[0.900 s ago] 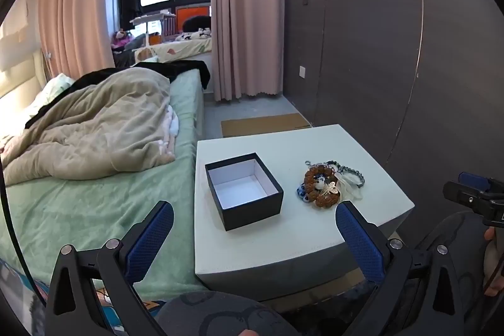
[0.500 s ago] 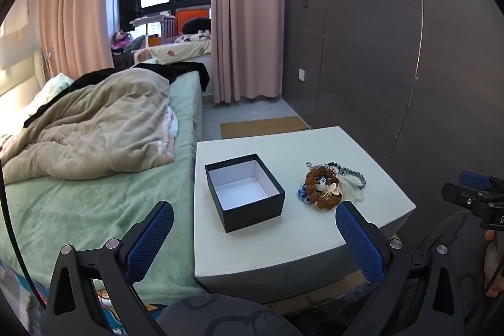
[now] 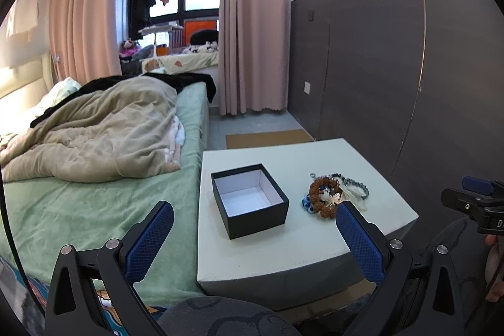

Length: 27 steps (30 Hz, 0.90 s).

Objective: Organize jewelry

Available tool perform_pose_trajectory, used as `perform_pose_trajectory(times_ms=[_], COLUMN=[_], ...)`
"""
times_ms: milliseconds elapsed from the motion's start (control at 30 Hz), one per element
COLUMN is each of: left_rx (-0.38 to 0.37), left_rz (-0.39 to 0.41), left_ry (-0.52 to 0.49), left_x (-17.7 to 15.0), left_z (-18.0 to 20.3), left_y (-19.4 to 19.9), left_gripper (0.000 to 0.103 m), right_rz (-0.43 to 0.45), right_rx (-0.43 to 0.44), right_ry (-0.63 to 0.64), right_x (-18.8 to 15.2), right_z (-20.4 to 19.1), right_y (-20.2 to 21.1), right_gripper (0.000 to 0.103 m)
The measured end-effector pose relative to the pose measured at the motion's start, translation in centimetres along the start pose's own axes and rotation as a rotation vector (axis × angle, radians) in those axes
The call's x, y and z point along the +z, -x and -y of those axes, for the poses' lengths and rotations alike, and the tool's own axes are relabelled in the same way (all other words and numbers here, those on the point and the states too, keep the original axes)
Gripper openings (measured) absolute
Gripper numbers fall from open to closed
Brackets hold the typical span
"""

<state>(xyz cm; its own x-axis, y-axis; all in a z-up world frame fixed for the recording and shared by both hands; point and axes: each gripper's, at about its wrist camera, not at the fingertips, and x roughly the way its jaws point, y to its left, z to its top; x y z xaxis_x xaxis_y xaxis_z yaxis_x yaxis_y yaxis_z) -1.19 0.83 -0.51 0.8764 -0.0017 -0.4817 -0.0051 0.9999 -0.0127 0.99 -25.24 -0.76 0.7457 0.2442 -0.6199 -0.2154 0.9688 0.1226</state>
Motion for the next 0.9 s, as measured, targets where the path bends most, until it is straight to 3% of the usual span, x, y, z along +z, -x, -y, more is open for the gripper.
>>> perform_pose_trajectory(times_ms=[900], left_rx=[0.001], left_rz=[-0.022], left_ry=[-0.001], left_x=[-0.23], left_z=[-0.29], left_y=[-0.11], left_gripper=[0.103], right_rz=[0.008], right_rx=[-0.012], right_ry=[-0.019], right_x=[-0.16], right_z=[0.33], right_y=[0.47], right_gripper=[0.099])
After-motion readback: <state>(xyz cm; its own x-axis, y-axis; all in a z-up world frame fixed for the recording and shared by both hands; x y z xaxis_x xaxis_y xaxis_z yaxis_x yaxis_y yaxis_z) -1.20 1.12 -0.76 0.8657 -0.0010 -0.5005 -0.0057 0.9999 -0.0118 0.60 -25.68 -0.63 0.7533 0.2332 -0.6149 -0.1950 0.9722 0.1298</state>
